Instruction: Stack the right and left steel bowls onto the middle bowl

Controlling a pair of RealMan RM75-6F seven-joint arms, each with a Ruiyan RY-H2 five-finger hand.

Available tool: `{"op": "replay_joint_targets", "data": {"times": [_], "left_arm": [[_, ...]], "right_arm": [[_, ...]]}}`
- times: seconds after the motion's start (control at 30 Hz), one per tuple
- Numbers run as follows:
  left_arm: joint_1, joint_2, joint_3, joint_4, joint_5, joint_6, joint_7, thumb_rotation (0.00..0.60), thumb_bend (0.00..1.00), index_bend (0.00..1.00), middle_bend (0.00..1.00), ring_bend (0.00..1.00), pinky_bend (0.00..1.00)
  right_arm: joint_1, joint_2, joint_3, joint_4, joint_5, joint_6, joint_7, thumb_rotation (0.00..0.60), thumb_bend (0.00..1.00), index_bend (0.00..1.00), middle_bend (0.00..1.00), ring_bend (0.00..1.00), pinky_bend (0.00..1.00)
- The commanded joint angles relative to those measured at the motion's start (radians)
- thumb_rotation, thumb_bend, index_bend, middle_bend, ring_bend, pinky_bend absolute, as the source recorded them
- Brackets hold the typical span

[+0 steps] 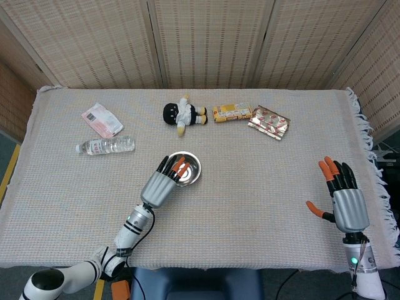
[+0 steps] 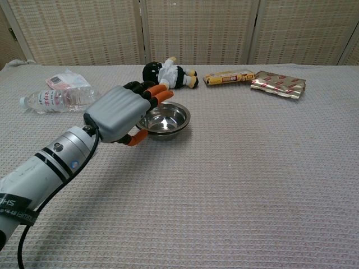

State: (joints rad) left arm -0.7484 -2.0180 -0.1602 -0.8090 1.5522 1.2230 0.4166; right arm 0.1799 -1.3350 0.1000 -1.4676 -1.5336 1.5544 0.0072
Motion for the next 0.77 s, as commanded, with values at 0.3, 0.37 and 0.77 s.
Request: {"op": "replay_joint_targets", "data": {"times": [0.3,0.37,0.77], "left_arm": [[0.29,0.605,0.143,-0.847,-0.173,0.022,0.187,0.6,0.42,0.0,0.0,0.0,0.11],[0.377,0.674,0.182,-0.835,-0.106,0.151,0.051,0.6,0.42,0.0,0.0,0.0,0.09],[0.591,0.77,0.21,-0.638,-0.011,0.434,-0.416,0.6,0.42,0.0,0.0,0.0,0.08]], "right_arm": [[-0.02,0.026,-0.023,-0.059,-0.044,0.025,-0.064,0.56,0.09,0.0,0.0,0.0,0.0],[-0.032,0.035,-0.032,-0.078,-0.054,0.037,-0.106,0.56,0.09,0.0,0.0,0.0,0.0],[-0.097,0.078,-0.065,-0.208,-0.027,0.046,-0.277,0.56,0.09,0.0,0.0,0.0,0.0]]}}
